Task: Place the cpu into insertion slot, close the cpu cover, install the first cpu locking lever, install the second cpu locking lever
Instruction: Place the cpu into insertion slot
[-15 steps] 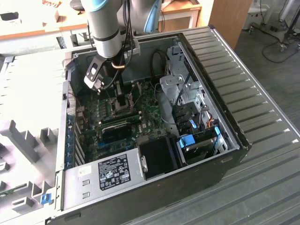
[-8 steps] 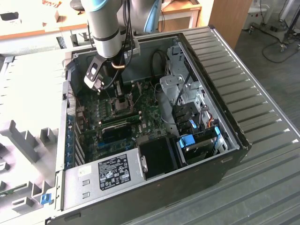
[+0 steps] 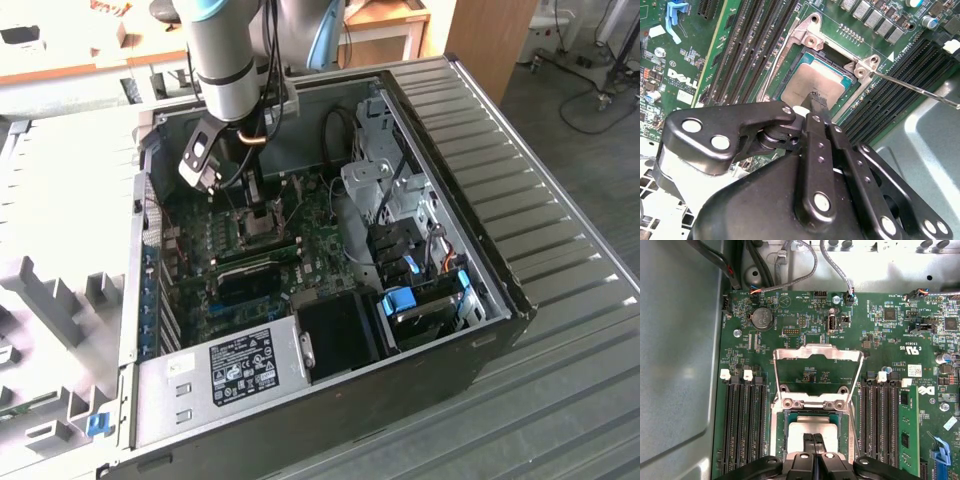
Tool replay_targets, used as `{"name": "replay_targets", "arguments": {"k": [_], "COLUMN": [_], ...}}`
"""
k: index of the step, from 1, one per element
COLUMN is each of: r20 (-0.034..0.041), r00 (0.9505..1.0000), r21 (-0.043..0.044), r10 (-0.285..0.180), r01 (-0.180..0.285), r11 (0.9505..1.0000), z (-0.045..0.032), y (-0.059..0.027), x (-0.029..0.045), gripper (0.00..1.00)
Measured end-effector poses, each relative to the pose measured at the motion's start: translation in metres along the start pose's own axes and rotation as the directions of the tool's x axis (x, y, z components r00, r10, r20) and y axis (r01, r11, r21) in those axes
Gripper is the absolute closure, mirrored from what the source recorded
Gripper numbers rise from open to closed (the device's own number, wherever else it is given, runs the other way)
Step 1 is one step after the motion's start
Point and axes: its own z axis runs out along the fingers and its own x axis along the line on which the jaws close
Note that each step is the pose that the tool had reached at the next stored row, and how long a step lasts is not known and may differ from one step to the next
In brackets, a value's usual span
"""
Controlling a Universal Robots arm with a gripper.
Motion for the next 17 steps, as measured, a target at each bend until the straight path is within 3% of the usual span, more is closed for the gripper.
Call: {"name": "replay_targets", "arguments": {"k": [11,13,17], "r20": [-0.0001,0.0001,-0.0001], "r00": [1.0,1.0,1.0], "r21": [0.0004,0.0189,0.0269], "r10": [0.0,0.0,0.0], "r01": [0.0,0.0,0.0], "r11": [1.0,0.9998,0.9996], "z": [-0.0002,-0.0002,-0.0001], "y": [0.0,0.0003,0.0003], "x": [0.0,0.0,0.0], "gripper": [0.89,0.89,0.89]}}
